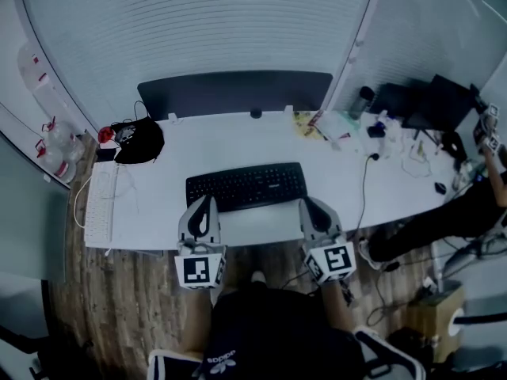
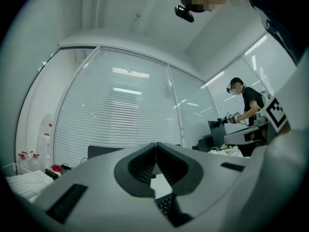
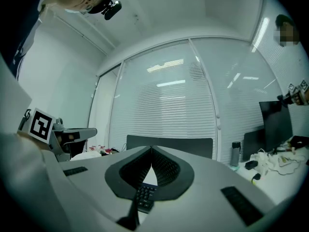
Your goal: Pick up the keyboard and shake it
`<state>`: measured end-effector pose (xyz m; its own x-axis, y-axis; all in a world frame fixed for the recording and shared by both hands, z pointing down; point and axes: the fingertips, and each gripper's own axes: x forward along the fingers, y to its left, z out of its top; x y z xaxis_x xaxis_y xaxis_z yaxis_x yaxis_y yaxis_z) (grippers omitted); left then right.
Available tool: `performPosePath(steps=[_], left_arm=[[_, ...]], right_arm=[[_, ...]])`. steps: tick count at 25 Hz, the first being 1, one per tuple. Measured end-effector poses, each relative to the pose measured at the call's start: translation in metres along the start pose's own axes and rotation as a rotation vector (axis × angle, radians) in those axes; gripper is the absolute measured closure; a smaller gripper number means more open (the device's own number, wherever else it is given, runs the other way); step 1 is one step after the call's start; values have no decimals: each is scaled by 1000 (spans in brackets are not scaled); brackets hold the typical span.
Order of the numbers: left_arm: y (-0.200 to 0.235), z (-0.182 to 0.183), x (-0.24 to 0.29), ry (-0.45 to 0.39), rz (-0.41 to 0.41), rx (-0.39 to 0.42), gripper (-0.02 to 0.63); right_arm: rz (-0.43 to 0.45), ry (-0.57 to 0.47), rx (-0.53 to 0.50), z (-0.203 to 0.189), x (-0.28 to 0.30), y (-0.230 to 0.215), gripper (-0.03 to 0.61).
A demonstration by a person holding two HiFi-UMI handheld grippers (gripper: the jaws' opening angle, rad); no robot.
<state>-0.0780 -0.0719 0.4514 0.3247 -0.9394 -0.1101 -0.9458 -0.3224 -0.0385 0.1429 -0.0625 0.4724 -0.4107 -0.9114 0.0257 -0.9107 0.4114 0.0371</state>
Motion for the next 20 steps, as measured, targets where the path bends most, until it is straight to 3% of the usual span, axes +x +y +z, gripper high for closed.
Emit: performPosePath(steps=[9, 20], left_arm=[[23, -13, 15, 42, 93, 17, 607], [52, -26, 71, 63, 60, -1, 607]], right_arm=[[16, 32, 29, -18, 21, -25, 573], [-20, 46, 30, -20, 75, -42, 574]])
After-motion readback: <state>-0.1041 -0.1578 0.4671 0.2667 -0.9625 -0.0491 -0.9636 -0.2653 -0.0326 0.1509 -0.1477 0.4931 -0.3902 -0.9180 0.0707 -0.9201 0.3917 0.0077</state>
